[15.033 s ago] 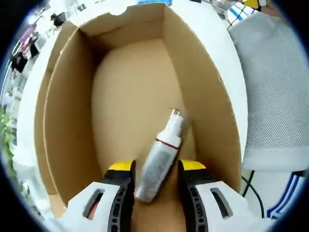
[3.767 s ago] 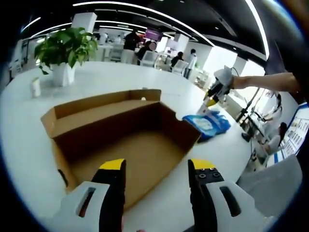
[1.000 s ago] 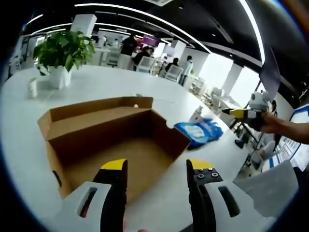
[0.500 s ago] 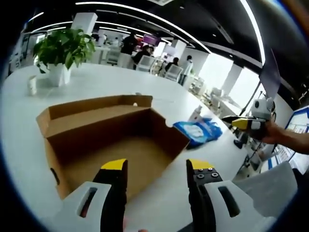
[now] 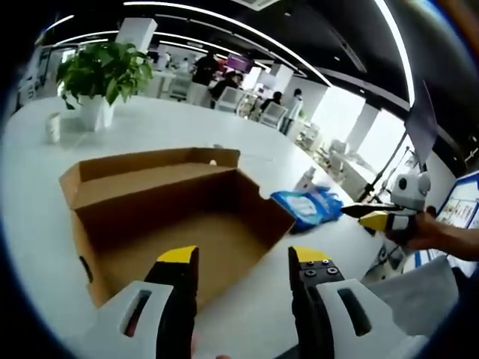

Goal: Operate the shoe box by opening the lid, removing the specified soft item, and placing it in the target area until the item is outside and the box remains undamaged.

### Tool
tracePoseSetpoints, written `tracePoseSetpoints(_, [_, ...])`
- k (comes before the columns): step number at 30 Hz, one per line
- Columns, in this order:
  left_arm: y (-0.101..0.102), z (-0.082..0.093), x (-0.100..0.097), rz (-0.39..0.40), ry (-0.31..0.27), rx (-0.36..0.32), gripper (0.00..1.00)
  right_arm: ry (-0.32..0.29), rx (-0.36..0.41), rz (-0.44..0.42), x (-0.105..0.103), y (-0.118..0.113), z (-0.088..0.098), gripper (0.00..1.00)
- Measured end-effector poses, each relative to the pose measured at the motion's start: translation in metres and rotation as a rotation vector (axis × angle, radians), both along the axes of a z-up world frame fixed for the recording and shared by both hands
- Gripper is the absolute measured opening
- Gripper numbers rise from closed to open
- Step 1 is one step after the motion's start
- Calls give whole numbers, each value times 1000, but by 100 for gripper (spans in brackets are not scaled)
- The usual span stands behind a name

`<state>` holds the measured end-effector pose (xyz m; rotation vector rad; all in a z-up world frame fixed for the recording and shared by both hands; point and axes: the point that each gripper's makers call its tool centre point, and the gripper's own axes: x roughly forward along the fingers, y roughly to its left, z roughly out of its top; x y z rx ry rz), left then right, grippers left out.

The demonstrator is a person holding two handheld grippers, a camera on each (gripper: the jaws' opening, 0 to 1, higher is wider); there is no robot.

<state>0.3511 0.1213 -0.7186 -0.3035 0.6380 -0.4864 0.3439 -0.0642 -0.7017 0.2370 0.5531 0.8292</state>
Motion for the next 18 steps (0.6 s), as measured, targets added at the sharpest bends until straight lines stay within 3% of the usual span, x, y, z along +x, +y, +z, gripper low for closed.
tracePoseSetpoints(5, [0, 0, 0, 4, 1, -5, 48, 8, 1, -16, -6, 4, -6, 41])
tracePoseSetpoints(9, [0, 0, 0, 9, 5, -4, 48, 23, 57, -36, -10, 11, -2, 41])
tracePoseSetpoints(18, [4, 1, 1, 21, 8, -2, 47, 26, 57, -54, -13, 15, -7, 41])
